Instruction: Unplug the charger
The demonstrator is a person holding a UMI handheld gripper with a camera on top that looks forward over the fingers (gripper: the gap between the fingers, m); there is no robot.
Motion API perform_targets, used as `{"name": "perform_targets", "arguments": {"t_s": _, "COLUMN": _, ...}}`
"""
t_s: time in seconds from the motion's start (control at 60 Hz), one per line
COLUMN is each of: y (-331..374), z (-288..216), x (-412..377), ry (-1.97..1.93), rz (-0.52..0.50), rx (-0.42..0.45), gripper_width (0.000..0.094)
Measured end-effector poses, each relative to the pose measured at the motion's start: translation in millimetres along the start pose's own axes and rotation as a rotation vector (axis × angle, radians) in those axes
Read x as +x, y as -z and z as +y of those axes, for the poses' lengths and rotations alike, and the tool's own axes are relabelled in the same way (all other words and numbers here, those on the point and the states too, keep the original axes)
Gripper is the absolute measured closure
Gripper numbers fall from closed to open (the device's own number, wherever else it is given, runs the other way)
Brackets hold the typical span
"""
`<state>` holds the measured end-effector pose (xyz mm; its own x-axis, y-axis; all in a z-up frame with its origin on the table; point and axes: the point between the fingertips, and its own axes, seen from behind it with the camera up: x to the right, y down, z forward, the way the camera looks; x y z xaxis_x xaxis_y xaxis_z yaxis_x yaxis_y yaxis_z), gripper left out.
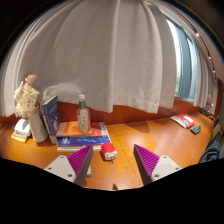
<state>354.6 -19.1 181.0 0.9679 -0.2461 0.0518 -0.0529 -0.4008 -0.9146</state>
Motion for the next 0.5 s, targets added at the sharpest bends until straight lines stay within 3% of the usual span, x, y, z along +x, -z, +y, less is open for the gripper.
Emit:
{"name": "perform_targets", "arguments": {"t_s": 0.233, "y": 99, "z": -29, "x": -77, "ry": -0.018, "rz": -0.053, "rx": 0.099, "gripper_width": 0.0119}}
{"name": "perform_targets", "arguments": {"t_s": 0.5, "y": 166, "z": 23, "x": -196, "ry": 0.031, "rz": -0.198, "rx": 0.037, "gripper_width": 0.0100}}
